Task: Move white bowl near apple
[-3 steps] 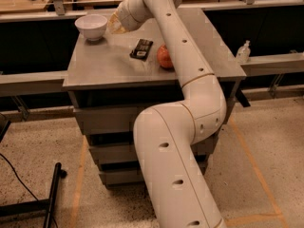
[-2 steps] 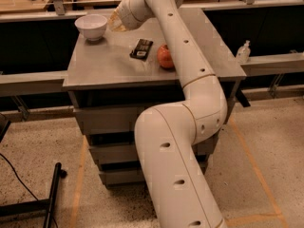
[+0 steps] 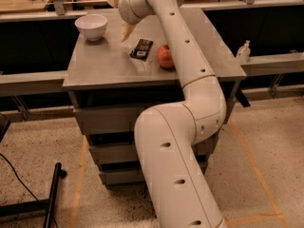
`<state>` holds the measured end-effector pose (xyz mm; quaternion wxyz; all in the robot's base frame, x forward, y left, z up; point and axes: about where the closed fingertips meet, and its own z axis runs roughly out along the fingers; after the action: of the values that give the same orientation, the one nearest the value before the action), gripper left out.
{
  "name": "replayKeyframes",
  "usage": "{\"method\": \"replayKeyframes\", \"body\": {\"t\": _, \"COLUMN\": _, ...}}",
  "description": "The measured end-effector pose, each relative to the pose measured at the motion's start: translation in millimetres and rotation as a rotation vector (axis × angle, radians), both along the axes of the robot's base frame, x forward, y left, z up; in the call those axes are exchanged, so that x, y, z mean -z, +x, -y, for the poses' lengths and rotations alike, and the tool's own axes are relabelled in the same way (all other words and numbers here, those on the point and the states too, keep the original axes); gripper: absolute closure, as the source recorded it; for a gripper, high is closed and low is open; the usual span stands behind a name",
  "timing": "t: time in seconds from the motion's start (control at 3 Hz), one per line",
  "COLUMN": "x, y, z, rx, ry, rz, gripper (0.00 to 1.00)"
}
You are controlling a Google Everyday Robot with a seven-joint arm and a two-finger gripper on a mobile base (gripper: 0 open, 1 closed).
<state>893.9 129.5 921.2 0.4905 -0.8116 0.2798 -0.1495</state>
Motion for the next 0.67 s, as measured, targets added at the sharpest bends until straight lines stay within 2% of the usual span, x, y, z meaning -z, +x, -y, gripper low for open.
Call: {"method": "replayKeyframes", "body": {"t": 0.67, "x": -14.8, "y": 14.4, "z": -12.5, "rx": 0.019, "ry": 0.057, "rz": 0.07, "gripper": 0.0}}
